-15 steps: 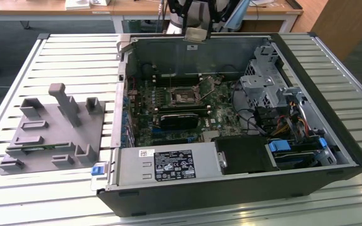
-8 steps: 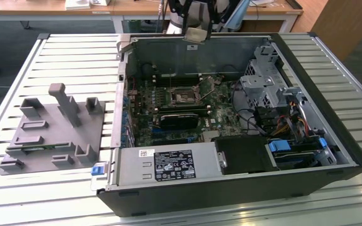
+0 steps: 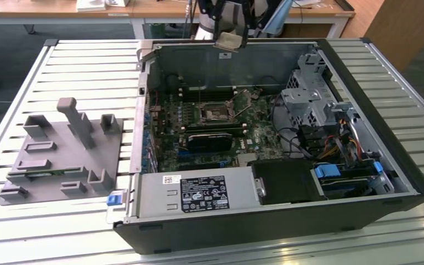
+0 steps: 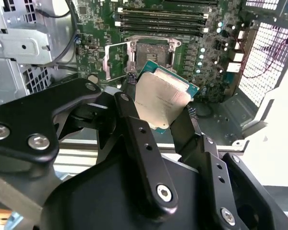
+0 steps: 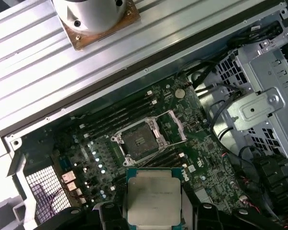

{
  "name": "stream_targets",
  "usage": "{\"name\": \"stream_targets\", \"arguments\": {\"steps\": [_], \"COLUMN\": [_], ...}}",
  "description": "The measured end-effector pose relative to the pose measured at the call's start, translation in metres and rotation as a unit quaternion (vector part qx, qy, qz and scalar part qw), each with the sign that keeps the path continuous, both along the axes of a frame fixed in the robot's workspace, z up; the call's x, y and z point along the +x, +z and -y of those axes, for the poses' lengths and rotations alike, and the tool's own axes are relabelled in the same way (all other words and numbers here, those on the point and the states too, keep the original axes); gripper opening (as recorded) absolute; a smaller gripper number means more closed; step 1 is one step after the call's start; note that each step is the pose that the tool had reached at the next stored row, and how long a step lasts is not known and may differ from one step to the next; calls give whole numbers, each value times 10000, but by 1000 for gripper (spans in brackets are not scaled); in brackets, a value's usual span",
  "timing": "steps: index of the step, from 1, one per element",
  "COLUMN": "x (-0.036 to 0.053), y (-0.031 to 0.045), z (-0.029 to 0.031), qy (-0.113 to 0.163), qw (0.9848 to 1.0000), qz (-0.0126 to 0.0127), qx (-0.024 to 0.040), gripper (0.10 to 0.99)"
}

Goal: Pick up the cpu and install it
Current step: 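Place the cpu into insertion slot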

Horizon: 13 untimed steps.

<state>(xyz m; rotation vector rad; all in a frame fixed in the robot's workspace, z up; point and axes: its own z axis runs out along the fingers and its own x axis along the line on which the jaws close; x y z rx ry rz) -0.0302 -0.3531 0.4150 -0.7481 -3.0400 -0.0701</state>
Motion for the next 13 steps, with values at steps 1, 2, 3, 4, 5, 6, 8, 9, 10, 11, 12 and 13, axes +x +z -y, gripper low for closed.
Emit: {"name": "stream_targets", "arguments": {"steps": [1, 2, 3, 4, 5, 6, 8, 9, 10, 11, 12, 13], "x": [0, 0, 0, 0, 0, 0, 0, 0, 0, 0, 0, 0], "y": [-1, -1, -2, -3, -4, -4, -6, -7, -8, -9, -9, -10], "z": [0, 0, 0, 0, 0, 0, 0, 0, 0, 0, 0, 0], "qy": [-49, -99, -150, -203, -257, -310, -420, -473, -524, -575, -624, -671], "qw": [10000, 10000, 9999, 9998, 9997, 9995, 9991, 9989, 9986, 9983, 9981, 9977], "qz": [0, 0, 0, 0, 0, 0, 0, 0, 0, 0, 0, 0], "qx": [0, 0, 0, 0, 0, 0, 0, 1, 1, 0, 0, 0], "gripper": [537, 537, 537, 537, 537, 537, 537, 537, 537, 537, 537, 537]}}
